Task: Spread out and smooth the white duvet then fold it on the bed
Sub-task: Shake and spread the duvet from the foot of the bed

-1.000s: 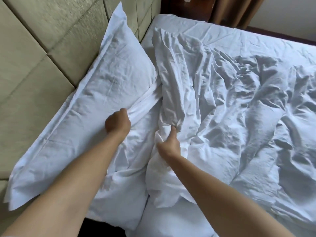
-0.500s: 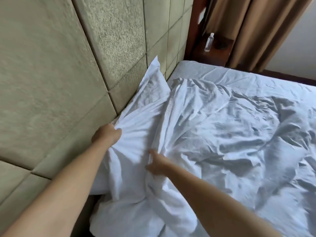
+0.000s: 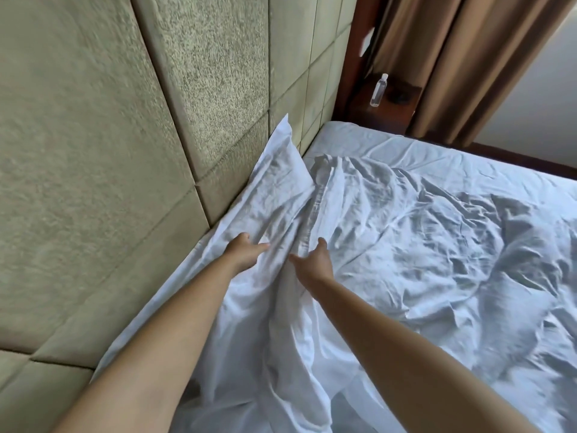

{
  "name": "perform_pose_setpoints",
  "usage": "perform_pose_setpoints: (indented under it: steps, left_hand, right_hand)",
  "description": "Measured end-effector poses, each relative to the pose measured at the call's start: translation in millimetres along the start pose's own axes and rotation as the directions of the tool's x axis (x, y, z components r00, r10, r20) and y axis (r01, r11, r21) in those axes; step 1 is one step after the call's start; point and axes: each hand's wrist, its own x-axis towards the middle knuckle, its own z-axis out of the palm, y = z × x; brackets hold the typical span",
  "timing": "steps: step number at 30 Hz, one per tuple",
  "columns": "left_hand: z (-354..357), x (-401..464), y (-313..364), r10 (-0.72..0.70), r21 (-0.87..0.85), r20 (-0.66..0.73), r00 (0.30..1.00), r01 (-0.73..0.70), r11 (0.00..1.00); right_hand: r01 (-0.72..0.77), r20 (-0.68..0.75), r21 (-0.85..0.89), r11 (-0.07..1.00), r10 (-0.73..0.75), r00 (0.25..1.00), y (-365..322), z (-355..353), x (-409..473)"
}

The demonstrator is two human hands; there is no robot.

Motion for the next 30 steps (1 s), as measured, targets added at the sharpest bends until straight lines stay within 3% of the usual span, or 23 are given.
perform_pose_setpoints:
  steps: [2, 4, 7, 8, 10, 11, 12, 13, 15, 17, 18, 20, 23, 25, 26, 28, 30]
  left_hand:
    - [2.7, 6.9, 4.3, -0.012, -0.042, 0.039, 0.999, 0.014, 0.999]
    - [6.7, 12.7, 6.9, -0.006, 0.031, 0.055, 0.998, 0.004, 1.0]
    - [0.3, 20.4, 20.4, 0.094, 0.011, -0.125, 0.988, -0.093, 0.996]
    - [-8.4, 23.5, 25.3, 0.131, -0.035, -0.284, 0.95, -0.147, 0.988]
    - [-31.3, 28.4, 33.0, 0.313, 0.034, -0.56, 0.767, -0.356, 0.934]
    - [-39.6, 27.7, 35.1, 0.437, 0.14, -0.588, 0.681, -0.446, 0.884]
    - [-42.8, 28.5, 33.5, 0.506, 0.202, -0.572, 0.646, -0.487, 0.85]
    - [-42.8, 30.2, 29.8, 0.496, 0.196, -0.555, 0.668, -0.474, 0.858]
    - [-41.6, 42.3, 10.1, 0.296, 0.04, -0.529, 0.795, -0.325, 0.945]
    - [-44.7, 49.2, -15.8, 0.049, -0.183, -0.338, 0.94, -0.117, 0.976]
    - [-47.5, 49.6, -25.7, -0.017, -0.246, -0.201, 0.979, -0.033, 0.969]
    - [-51.9, 48.1, -35.7, -0.065, -0.291, -0.059, 0.996, 0.045, 0.956]
    - [-49.6, 39.4, -22.3, -0.086, -0.36, -0.019, 0.996, 0.073, 0.93]
    - [-48.2, 34.3, -11.1, -0.085, -0.269, 0.017, 0.996, 0.087, 0.959]
    - [-48.4, 31.3, -7.5, -0.069, -0.136, 0.011, 0.998, 0.07, 0.988]
    - [-50.2, 29.6, -4.6, -0.023, 0.106, -0.116, 0.993, 0.035, 0.994]
    - [-51.5, 30.7, -4.7, 0.065, 0.185, -0.276, 0.959, -0.014, 0.983]
  right_hand:
    - [-0.066, 0.101, 0.11, 0.992, 0.055, 0.993, -2.6, 1.6, 7.7]
    - [-0.071, 0.113, 0.136, 0.988, 0.056, 0.992, -9.1, 6.0, 11.1]
    - [0.015, 0.044, 0.256, 0.967, -0.028, 0.999, -39.6, 15.8, 12.9]
    - [0.078, 0.06, 0.32, 0.944, -0.103, 0.993, -57.1, 16.7, 12.1]
    - [0.205, 0.166, 0.461, 0.864, -0.311, 0.936, -92.2, 20.0, 4.2]
    - [0.263, 0.228, 0.477, 0.839, -0.407, 0.885, -102.4, 21.7, -1.9]
    - [0.306, 0.291, 0.441, 0.844, -0.457, 0.841, -101.4, 28.0, -5.4]
    - [0.304, 0.362, 0.405, 0.862, -0.457, 0.812, -91.8, 35.2, -7.3]
    - [0.097, 0.51, 0.318, 0.943, -0.256, 0.821, -60.5, 42.7, -11.5]
    - [-0.01, 0.567, 0.172, 0.985, -0.091, 0.818, -32.8, 44.8, -6.4]
    - [0.047, 0.582, 0.04, 0.998, -0.061, 0.811, -26.0, 40.9, -2.6]
    - [0.18, 0.647, -0.178, 0.967, -0.023, 0.762, -26.6, 34.9, -0.8]
    - [0.199, 0.765, -0.178, 0.964, 0.009, 0.643, -34.8, 36.8, -3.2]
    - [0.183, 0.827, -0.168, 0.969, 0.037, 0.561, -36.9, 43.2, -7.7]
    - [0.179, 0.848, -0.18, 0.967, 0.061, 0.526, -36.9, 45.5, -10.0]
    - [0.136, 0.879, -0.197, 0.971, 0.114, 0.463, -36.9, 42.2, -16.9]
    - [0.19, 0.88, -0.296, 0.936, 0.19, 0.435, -34.2, 34.6, -23.6]
